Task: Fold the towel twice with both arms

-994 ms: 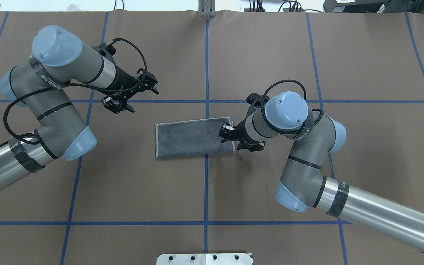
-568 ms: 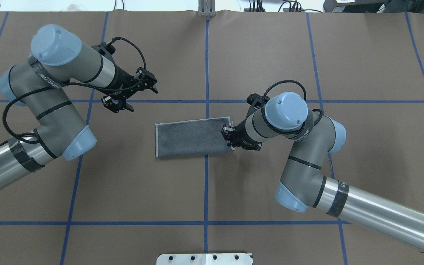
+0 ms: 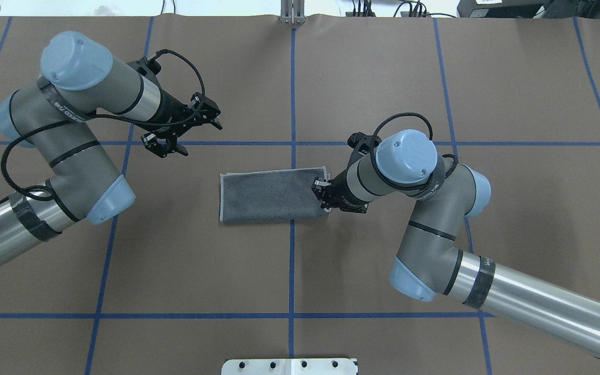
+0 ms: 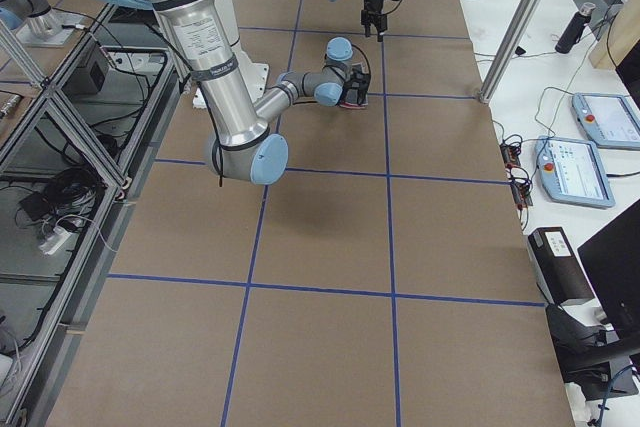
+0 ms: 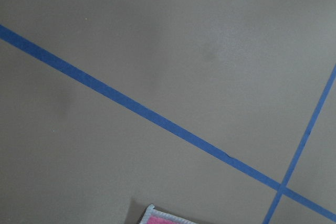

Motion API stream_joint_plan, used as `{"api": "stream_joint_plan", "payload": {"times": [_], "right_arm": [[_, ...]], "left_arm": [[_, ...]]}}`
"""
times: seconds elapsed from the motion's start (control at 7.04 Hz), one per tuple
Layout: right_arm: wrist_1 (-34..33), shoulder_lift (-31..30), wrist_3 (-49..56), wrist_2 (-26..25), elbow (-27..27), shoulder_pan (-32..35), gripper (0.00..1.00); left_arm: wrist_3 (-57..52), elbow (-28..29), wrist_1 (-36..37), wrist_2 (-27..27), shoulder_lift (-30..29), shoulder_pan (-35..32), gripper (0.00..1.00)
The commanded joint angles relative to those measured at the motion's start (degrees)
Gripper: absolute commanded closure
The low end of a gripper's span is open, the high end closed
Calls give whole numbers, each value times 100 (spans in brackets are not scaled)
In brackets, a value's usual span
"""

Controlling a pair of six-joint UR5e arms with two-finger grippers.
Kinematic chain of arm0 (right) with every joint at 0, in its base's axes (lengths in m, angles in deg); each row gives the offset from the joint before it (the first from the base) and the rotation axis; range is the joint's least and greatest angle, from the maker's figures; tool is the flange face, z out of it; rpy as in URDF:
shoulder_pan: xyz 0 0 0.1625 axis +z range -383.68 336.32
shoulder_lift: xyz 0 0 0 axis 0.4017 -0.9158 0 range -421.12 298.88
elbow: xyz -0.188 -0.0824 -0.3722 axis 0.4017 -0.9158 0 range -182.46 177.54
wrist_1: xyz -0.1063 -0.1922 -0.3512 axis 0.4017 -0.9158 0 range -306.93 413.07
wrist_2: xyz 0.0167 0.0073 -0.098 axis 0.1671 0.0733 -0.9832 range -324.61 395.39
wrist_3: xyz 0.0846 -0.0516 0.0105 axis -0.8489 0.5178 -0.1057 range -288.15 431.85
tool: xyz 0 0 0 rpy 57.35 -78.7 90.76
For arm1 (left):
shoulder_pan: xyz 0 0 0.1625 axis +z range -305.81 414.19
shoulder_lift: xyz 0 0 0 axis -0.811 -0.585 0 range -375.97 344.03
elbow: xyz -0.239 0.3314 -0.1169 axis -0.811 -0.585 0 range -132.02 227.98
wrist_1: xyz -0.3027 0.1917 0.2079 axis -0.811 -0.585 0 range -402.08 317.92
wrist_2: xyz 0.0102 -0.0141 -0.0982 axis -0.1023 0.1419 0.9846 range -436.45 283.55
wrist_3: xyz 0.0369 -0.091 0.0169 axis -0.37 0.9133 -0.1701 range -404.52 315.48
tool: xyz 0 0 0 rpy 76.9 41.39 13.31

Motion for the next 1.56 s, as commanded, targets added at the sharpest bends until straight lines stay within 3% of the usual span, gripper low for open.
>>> {"api": "stream_joint_plan", "payload": {"times": [0.0, 0.57, 0.99, 1.14, 1.28, 1.42], "right_arm": [[288, -3, -44, 168, 147, -376, 100], [412, 540, -9, 107, 69, -1098, 100], [421, 1217, -18, 98, -510, -1214, 100], [429, 1236, -44, 106, -520, -1205, 74], [421, 1262, -70, 107, -512, -1205, 1], [421, 1298, -270, 107, -494, -1214, 0]], "left_arm": [[0, -23, 7, 80, 0, -112, 0], [-17, -23, -19, 133, 158, -209, 0], [-228, -23, -63, 133, 343, -244, 0], [-228, -23, -63, 133, 343, -244, 0], [-228, -23, -63, 133, 343, -279, 0], [-315, -23, -55, 142, 343, -297, 0]]}}
